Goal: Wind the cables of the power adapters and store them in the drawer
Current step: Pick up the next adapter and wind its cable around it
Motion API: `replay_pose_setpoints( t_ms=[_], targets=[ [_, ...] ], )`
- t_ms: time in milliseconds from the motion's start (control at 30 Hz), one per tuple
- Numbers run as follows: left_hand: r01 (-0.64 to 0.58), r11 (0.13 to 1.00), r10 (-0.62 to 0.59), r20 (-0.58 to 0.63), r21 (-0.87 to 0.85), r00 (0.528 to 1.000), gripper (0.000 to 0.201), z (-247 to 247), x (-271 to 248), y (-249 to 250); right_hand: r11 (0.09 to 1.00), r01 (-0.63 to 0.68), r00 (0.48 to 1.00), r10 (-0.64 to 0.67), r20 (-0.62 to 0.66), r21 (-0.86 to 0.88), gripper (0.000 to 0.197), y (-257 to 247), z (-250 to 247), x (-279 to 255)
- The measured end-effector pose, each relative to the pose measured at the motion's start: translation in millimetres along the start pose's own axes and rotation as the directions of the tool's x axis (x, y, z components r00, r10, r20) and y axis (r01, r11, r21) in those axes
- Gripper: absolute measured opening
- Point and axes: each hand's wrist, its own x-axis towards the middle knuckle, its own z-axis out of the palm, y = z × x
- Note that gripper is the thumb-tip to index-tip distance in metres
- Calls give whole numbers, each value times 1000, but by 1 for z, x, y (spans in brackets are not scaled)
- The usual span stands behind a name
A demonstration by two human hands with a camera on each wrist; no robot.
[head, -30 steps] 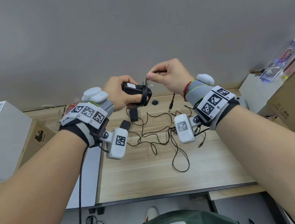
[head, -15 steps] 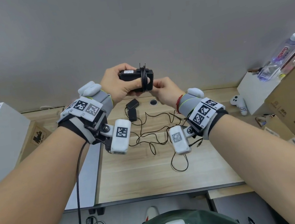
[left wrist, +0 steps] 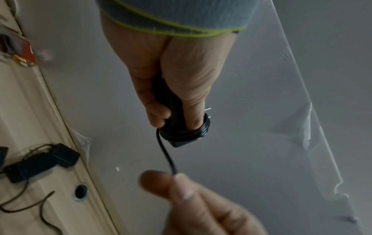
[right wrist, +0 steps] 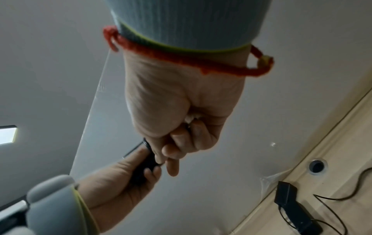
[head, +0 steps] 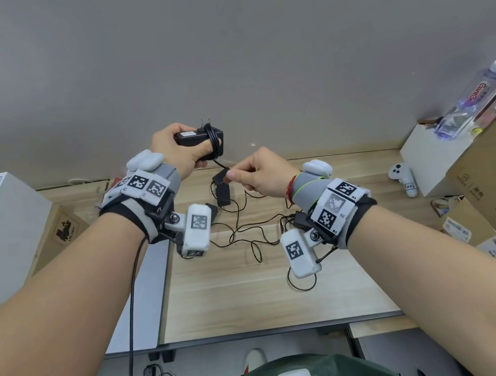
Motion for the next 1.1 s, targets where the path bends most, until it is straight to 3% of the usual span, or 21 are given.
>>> replay_pose_setpoints(
  t_ms=[167,267,433,567,733,933,1033,1100],
  targets=[
    [2,980,-7,24,200,1000,31,-2,-1,-11,1000,24,998,-24,-50,5,24,-9,-10,3],
    [-24,953,3,68,301,998,31,0,-2,-9,978,37,998,-25,-59,207,10,-12,-13,3],
    [-53,955,3,168,293,986,30,7,-7,-6,890,54,998,-35,-51,453,5,-18,-20,0],
    [-81,944,7,224,320,974,29,8,-6,-5,871,58,998,-34,-58,488,7,-14,-19,-1],
    [-108,941,17,273,321,962,29,12,-8,-6,910,99,986,-35,-164,402,5,-12,-17,-1],
    [-69,956,10,203,284,979,31,14,-7,-6,853,144,966,-10,-260,501,8,-11,-13,1],
    [-60,960,15,160,275,987,34,14,-6,-8,829,126,976,-3,-220,546,7,-9,-13,3],
    [-57,967,25,130,249,991,36,16,-5,-9,826,76,986,23,-167,559,18,-7,-11,4]
  ],
)
